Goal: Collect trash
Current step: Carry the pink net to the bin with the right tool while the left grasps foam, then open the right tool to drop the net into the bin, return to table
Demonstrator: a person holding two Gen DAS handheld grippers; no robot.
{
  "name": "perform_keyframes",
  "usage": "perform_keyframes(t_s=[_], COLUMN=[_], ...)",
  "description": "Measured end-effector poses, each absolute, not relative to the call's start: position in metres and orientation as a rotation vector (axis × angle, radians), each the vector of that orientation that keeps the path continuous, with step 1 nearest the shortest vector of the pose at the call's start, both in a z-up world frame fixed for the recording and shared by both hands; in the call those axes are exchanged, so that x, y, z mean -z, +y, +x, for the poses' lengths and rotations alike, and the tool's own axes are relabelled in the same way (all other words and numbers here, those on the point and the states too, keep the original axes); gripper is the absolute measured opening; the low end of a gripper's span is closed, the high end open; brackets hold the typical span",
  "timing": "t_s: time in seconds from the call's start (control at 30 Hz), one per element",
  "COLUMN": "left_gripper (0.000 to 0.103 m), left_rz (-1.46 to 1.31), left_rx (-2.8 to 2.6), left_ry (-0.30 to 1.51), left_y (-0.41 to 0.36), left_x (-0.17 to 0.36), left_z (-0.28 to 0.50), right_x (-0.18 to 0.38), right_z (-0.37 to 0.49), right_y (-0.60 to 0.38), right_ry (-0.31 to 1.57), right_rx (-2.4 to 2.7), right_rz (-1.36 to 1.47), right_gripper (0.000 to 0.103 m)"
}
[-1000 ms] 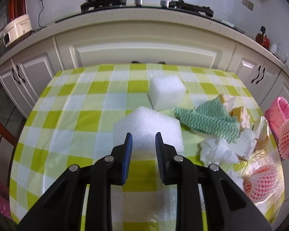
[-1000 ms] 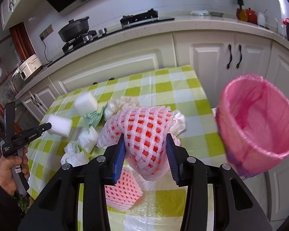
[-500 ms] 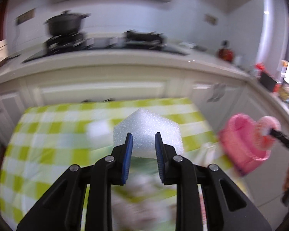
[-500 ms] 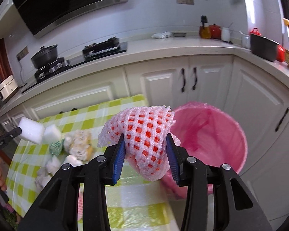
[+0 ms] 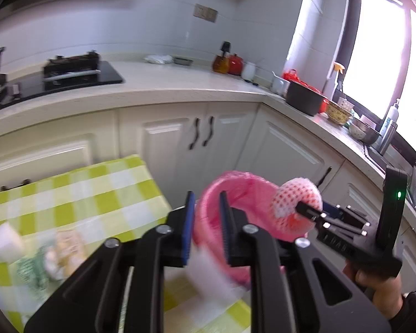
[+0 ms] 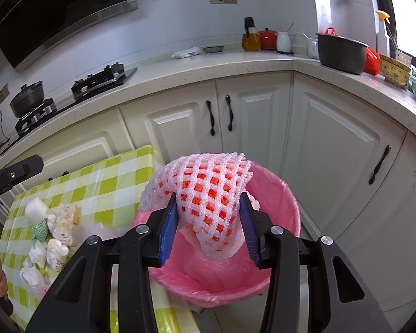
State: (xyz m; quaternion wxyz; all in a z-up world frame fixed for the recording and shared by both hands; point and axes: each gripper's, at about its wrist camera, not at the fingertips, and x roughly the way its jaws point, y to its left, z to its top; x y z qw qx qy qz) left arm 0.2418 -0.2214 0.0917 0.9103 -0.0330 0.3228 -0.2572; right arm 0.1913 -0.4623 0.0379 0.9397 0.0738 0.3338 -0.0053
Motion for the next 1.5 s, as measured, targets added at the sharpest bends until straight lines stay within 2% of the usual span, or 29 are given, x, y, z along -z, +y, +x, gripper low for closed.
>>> perform_keyframes(t_s=[0.07, 0.2, 0.23, 0.27, 0.3, 0.4, 0.63, 0.7, 0.73, 0.8, 0.87, 1.03, 1.27, 1.5], left_gripper=[0.007, 0.008, 0.018, 0.035, 0.041, 0.044, 0.043, 0.04, 0.035, 0.033, 0.013, 0.012, 0.012, 0.012], left_rz=[-0.04, -0.014, -0.004, -0.009, -0.006, 0.019, 0.096, 0.113, 0.118, 0.148, 0.191, 0.172, 0.138, 0.11], left_rx=[0.553, 0.504, 0.493, 0.501, 0.504, 0.531, 0.591, 0.588, 0.586, 0.579, 0.565, 0.526, 0.446, 0.472], left_ry=[0.69, 0.715, 0.722, 0.732, 0.735, 0.772, 0.908, 0.939, 0.948, 0.971, 0.989, 0.952, 0.798, 0.771], left_y=[-0.248, -0.257, -0.256, -0.248, -0.242, -0.227, -0.227, -0.231, -0.232, -0.237, -0.24, -0.227, -0.209, -0.255], left_x=[-0.086, -0.068, -0.061, -0.054, -0.048, -0.024, 0.041, 0.055, 0.059, 0.068, 0.077, 0.056, -0.014, -0.039], left_z=[0.256, 0.269, 0.268, 0.262, 0.257, 0.238, 0.201, 0.201, 0.203, 0.209, 0.214, 0.215, 0.213, 0.244], right_x=[-0.029, 0.0, 0.009, 0.018, 0.024, 0.038, 0.044, 0.044, 0.044, 0.043, 0.041, 0.035, 0.02, 0.008], right_z=[0.201, 0.216, 0.217, 0.217, 0.216, 0.214, 0.214, 0.211, 0.21, 0.205, 0.201, 0.199, 0.195, 0.195], right_y=[-0.469, -0.469, -0.467, -0.467, -0.467, -0.469, -0.474, -0.475, -0.475, -0.474, -0.473, -0.477, -0.482, -0.487], right_ry=[0.694, 0.757, 0.767, 0.78, 0.788, 0.798, 0.801, 0.801, 0.799, 0.797, 0.794, 0.779, 0.749, 0.727], right_rx=[0.016, 0.002, -0.004, -0.01, -0.013, -0.004, 0.017, 0.006, 0.005, 0.0, -0.007, -0.003, 0.012, 0.04], right_rz=[0.146, 0.118, 0.113, 0.119, 0.127, 0.14, 0.123, 0.133, 0.134, 0.137, 0.138, 0.143, 0.143, 0.152], right_gripper=[0.042, 0.042, 0.042, 0.042, 0.042, 0.042, 0.042, 0.042, 0.042, 0.042, 0.042, 0.042, 0.042, 0.042])
